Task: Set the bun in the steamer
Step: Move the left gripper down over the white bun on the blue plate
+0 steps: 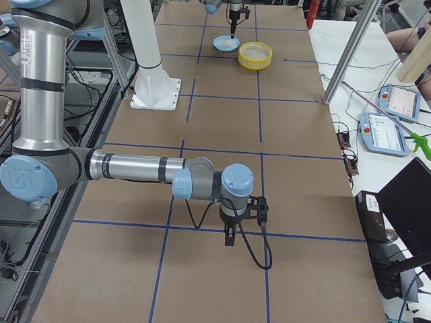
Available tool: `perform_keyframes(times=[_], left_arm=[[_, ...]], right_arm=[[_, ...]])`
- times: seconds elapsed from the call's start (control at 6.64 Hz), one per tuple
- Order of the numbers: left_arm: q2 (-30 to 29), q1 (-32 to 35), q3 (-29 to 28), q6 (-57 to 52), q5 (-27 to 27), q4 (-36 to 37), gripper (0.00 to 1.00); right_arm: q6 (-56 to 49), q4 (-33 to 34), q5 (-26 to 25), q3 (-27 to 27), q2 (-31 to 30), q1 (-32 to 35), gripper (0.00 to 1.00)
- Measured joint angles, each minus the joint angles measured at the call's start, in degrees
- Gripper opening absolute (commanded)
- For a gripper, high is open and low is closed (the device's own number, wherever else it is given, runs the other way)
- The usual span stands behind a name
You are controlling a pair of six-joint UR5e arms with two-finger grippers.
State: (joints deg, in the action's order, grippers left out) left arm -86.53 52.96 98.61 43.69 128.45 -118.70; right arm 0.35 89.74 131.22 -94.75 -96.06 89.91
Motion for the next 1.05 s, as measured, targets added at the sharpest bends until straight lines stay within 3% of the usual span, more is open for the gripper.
perform_keyframes(times=[0.45,1.05], left_arm=[[0.0,-4.5,-0.1,4.2,-1.2,0.0,0.89],[0.0,-6.3,-0.4,5.0,-1.4,0.0,0.65]], right_arm=[[0.0,0.0,0.0,0.0,0.0,0.0,1.00],[0.0,0.0,0.0,0.0,0.0,0.0,1.00]])
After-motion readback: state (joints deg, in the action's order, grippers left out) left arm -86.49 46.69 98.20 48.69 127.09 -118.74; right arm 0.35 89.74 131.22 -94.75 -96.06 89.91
